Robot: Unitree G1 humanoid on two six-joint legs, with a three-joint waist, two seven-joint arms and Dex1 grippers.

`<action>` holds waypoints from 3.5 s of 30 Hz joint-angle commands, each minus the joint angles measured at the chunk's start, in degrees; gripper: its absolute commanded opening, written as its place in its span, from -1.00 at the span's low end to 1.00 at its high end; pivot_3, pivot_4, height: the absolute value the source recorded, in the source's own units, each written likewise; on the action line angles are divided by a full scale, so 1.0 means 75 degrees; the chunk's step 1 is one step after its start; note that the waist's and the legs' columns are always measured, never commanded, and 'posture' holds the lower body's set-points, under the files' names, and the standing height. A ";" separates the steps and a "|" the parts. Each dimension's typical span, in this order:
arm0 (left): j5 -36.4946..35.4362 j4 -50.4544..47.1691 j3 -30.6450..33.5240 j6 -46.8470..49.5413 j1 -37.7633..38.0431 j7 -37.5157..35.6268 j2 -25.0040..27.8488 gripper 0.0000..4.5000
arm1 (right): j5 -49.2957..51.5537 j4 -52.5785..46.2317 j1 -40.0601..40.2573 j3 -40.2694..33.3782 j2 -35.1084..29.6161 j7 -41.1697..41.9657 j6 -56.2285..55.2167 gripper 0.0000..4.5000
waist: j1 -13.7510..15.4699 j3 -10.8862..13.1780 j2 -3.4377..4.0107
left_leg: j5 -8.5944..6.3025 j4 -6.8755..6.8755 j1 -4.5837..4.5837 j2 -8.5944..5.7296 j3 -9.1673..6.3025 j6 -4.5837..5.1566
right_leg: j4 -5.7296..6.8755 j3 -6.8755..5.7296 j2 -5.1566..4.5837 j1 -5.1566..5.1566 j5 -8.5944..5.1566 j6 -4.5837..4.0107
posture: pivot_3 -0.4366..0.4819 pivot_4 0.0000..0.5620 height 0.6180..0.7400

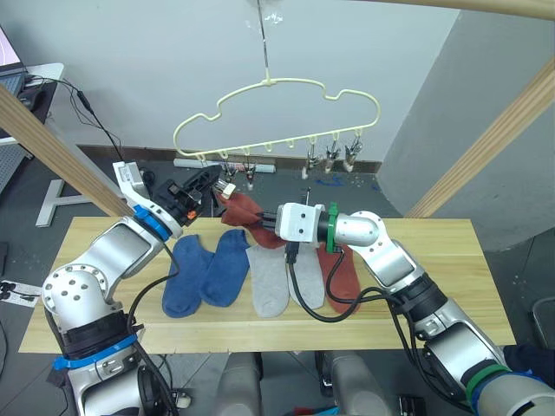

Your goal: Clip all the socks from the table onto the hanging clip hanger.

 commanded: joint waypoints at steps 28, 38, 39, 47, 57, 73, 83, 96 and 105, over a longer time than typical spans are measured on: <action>-0.0116 -0.0615 -0.0504 -0.0885 0.0488 -0.0392 0.0416 -0.33 | -0.0457 0.0100 -0.0252 -0.0127 -0.0212 -0.0180 -0.1267 -1.00 | 0.0018 0.0002 -0.0001 | 0.0000 0.0000 -0.0002 0.0000 0.0002 0.0000 | -0.0003 0.0002 -0.0003 0.0000 0.0000 -0.0001 | -0.14 0.11 1.00; 0.1117 -0.1007 -0.0405 -0.1255 0.1145 -0.0675 0.1182 0.34 | 0.1184 -0.0354 0.0173 -0.0391 0.0704 0.0378 0.0546 -0.75 | 0.0033 0.0002 -0.0002 | 0.0000 -0.0001 -0.0003 0.0004 -0.0006 0.0001 | 0.0000 -0.0005 -0.0002 -0.0002 0.0003 -0.0005 | -0.08 0.07 1.00; 0.1395 -0.1168 -0.0453 -0.1294 0.1316 -0.0823 0.1337 0.34 | 0.1441 -0.0470 0.0236 -0.0422 0.0793 0.0496 0.0995 -0.66 | 0.0035 0.0002 -0.0002 | 0.0000 -0.0002 -0.0005 0.0005 -0.0006 0.0001 | -0.0003 -0.0005 -0.0002 -0.0002 0.0003 -0.0005 | -0.08 0.07 1.00; 0.4207 -0.2478 -0.1523 -0.2505 0.2268 -0.2059 0.1915 0.34 | 0.1877 -0.1118 0.0693 -0.0648 0.0428 0.0665 0.2293 0.55 | 0.0209 0.0004 0.0001 | -0.0012 -0.0008 -0.0008 0.0001 -0.0005 0.0019 | -0.0006 -0.0005 -0.0006 -0.0008 0.0004 -0.0010 | -0.04 0.05 1.00; 0.7309 -0.2815 -0.3579 -0.4240 0.2039 -0.2331 0.1073 0.09 | 0.2429 -0.2454 0.1573 -0.2039 -0.0680 0.0141 0.3719 1.00 | 0.0239 0.0004 0.0002 | -0.0016 -0.0008 -0.0013 -0.0001 -0.0001 0.0028 | -0.0009 -0.0001 0.0001 -0.0013 0.0006 -0.0012 | -0.12 0.02 1.00; 0.9732 -0.0623 -0.3880 -0.5790 0.0844 -0.1410 -0.0857 -0.29 | 0.4137 -0.4242 0.1156 -0.2926 -0.0861 -0.0255 0.5673 1.00 | 0.0118 0.0004 0.0000 | -0.0018 0.0000 -0.0021 -0.0004 0.0001 0.0033 | -0.0007 0.0000 0.0009 -0.0014 0.0008 -0.0010 | -0.27 0.06 1.00; 1.0003 -0.0296 -0.3746 -0.5964 0.0401 -0.1563 -0.1069 -0.29 | 0.4232 -0.4110 0.0789 -0.2941 -0.0854 -0.0547 0.5684 1.00 | 0.0042 0.0004 0.0000 | -0.0017 0.0001 -0.0024 -0.0003 -0.0002 0.0033 | -0.0007 -0.0004 0.0010 -0.0014 0.0008 -0.0010 | -0.29 0.07 1.00; 1.0199 -0.0050 -0.3642 -0.6116 -0.0083 -0.1696 -0.1146 -0.29 | 0.4320 -0.3908 0.0678 -0.2935 -0.0835 -0.0602 0.5637 1.00 | -0.0024 0.0004 0.0000 | -0.0017 0.0002 -0.0024 -0.0003 -0.0001 0.0034 | -0.0004 -0.0003 0.0011 -0.0014 0.0008 -0.0010 | -0.28 0.08 1.00; 1.0247 -0.0065 -0.3624 -0.6205 -0.0046 -0.1764 -0.1198 -0.29 | 0.4309 -0.3939 0.0734 -0.2895 -0.0868 -0.0608 0.5601 1.00 | -0.0024 0.0004 0.0000 | -0.0017 0.0002 -0.0024 -0.0003 -0.0002 0.0034 | -0.0003 -0.0004 0.0011 -0.0014 0.0008 -0.0010 | -0.28 0.08 1.00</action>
